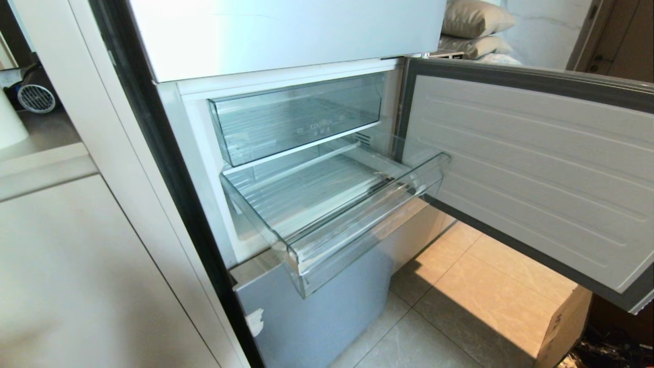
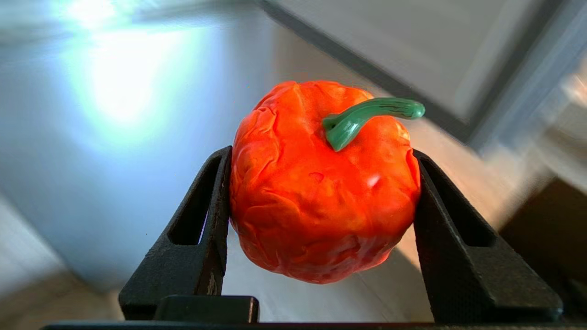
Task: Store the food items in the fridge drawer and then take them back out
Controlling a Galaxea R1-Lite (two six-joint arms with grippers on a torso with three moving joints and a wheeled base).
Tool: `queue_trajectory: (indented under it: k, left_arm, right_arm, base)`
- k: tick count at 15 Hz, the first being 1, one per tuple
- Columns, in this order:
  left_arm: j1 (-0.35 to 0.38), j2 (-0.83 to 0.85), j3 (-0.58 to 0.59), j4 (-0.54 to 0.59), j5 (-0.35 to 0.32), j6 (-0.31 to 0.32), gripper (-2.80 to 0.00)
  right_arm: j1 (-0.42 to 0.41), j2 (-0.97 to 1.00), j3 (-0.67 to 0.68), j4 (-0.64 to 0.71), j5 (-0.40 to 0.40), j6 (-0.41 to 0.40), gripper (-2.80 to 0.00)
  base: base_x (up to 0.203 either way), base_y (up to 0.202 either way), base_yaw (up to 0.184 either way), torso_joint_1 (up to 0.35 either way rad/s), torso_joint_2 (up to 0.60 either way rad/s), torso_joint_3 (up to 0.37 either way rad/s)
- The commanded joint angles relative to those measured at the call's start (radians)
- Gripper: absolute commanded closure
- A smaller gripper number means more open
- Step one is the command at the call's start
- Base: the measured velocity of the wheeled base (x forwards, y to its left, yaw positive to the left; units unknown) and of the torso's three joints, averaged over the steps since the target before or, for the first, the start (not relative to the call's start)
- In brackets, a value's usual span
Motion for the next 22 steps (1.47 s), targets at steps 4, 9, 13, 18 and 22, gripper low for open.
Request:
queue_trajectory:
  k: [4,9,13,18,22]
  left_arm:
    - [0.0,0.0,0.0,0.0,0.001,0.0,0.0]
    - [0.0,0.0,0.0,0.0,0.001,0.0,0.0]
    - [0.0,0.0,0.0,0.0,0.001,0.0,0.0]
    - [0.0,0.0,0.0,0.0,0.001,0.0,0.0]
    - [0.0,0.0,0.0,0.0,0.001,0.0,0.0]
  right_arm:
    - [-0.001,-0.028,0.002,0.029,-0.013,-0.023,0.0]
    - [-0.001,-0.028,0.003,0.029,-0.013,-0.017,0.0]
    - [-0.001,-0.028,0.001,0.029,-0.015,-0.014,0.0]
    - [-0.001,-0.028,0.001,0.029,-0.015,-0.011,0.0]
    - [0.0,0.039,0.001,-0.022,-0.01,-0.002,0.0]
  base:
    - [0.0,0.0,0.0,0.0,0.0,0.0]
    - [0.0,0.0,0.0,0.0,0.0,0.0]
    - [0.0,-0.003,0.114,0.0,0.0,0.002]
    - [0.003,-0.008,0.176,0.002,0.01,0.001]
    - [0.001,-0.004,0.091,0.003,0.0,0.002]
